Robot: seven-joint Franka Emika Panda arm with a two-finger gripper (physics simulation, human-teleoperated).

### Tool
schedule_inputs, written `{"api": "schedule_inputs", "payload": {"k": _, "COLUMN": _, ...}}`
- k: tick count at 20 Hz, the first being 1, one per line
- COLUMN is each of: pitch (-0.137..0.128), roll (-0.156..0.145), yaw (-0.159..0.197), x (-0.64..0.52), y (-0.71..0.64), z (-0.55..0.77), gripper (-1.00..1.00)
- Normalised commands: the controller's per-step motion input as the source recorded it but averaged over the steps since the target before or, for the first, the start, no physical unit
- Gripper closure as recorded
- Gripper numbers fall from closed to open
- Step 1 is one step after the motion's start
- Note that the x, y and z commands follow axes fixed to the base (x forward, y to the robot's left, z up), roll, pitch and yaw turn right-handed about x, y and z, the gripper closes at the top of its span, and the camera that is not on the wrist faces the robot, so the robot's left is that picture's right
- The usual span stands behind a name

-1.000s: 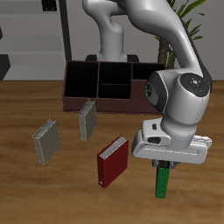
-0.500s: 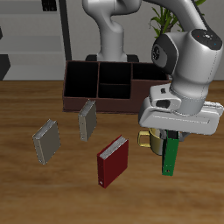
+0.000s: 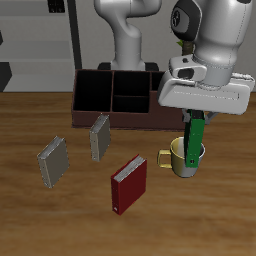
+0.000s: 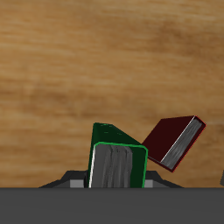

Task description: Place the green book into the back desk caddy's right compartment

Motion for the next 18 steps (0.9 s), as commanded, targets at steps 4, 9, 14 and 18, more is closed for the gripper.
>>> {"api": "schedule_inputs", "payload": {"k": 4, "pitch": -0.053, "roll": -0.005, "yaw": -0.005, "x": -0.6, "y": -0.06, "z": 0.49, "gripper": 1.0}}
{"api": "schedule_inputs", "payload": {"k": 9, "pitch": -0.019, "roll": 0.008, "yaw": -0.007, "x": -0.48, "y": -0.03, "z": 0.27, "gripper": 1.0}}
{"api": "schedule_inputs", "payload": {"k": 14, "pitch": -0.032, "roll": 0.009, "yaw": -0.002, "x": -0.76, "y": 0.05, "z": 0.3, "gripper": 1.0}}
{"api": "schedule_inputs", "payload": {"k": 18, "pitch": -0.035, "roll": -0.022, "yaw": 0.01, "x": -0.6, "y": 0.02, "z": 0.19, "gripper": 1.0}}
